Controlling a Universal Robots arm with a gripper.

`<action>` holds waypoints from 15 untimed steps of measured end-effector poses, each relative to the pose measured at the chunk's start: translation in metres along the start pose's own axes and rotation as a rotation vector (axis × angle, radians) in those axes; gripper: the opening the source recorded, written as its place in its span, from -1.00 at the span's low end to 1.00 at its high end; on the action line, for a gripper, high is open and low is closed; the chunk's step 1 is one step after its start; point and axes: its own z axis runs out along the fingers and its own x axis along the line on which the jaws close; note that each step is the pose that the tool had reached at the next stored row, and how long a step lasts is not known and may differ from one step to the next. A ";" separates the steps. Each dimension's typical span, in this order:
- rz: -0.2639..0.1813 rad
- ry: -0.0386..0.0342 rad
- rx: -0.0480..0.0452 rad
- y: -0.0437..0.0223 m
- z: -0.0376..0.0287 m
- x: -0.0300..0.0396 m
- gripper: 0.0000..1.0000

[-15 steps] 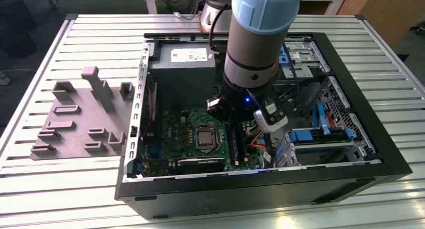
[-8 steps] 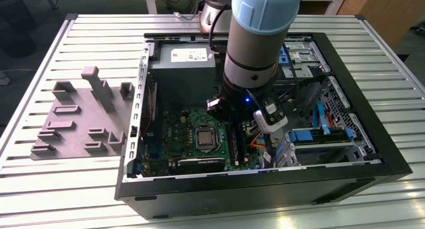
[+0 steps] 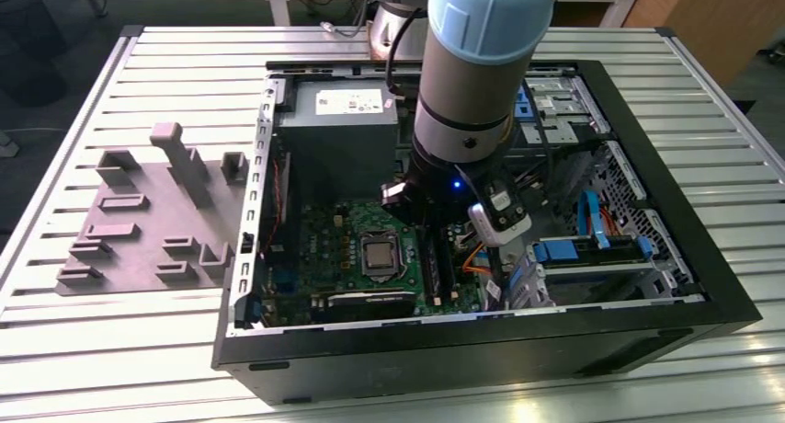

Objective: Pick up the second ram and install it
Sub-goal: 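Insert the second ram into the second slot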

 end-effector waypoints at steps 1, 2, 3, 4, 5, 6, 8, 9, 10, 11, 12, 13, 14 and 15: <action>0.000 0.0000 -0.0006 0.0000 -0.0001 0.0000 -0.72; 0.000 0.0001 -0.0013 0.0000 -0.0003 0.0000 -0.72; 0.000 0.0002 -0.0023 0.0000 -0.0007 0.0000 -0.72; 0.000 0.0001 -0.0035 0.0000 -0.0006 0.0000 -0.72; 0.000 0.0001 -0.0038 0.0001 -0.0006 0.0000 -0.72; 0.000 0.0001 -0.0042 0.0001 -0.0006 0.0000 -0.72; 0.000 0.0002 -0.0041 0.0000 -0.0007 0.0000 -0.72; 0.000 0.0002 -0.0041 0.0000 -0.0006 0.0000 -0.72; 0.000 0.0002 -0.0040 0.0001 -0.0004 0.0000 -0.72; 0.000 0.0001 -0.0041 0.0003 0.0000 0.0001 -0.72; 0.000 0.0001 -0.0039 0.0006 0.0005 0.0003 -0.72; 0.000 0.0002 -0.0039 0.0008 0.0009 0.0005 -0.72; 0.000 0.0002 -0.0039 0.0009 0.0011 0.0006 -0.72; 0.000 0.0002 -0.0040 0.0011 0.0013 0.0008 -0.72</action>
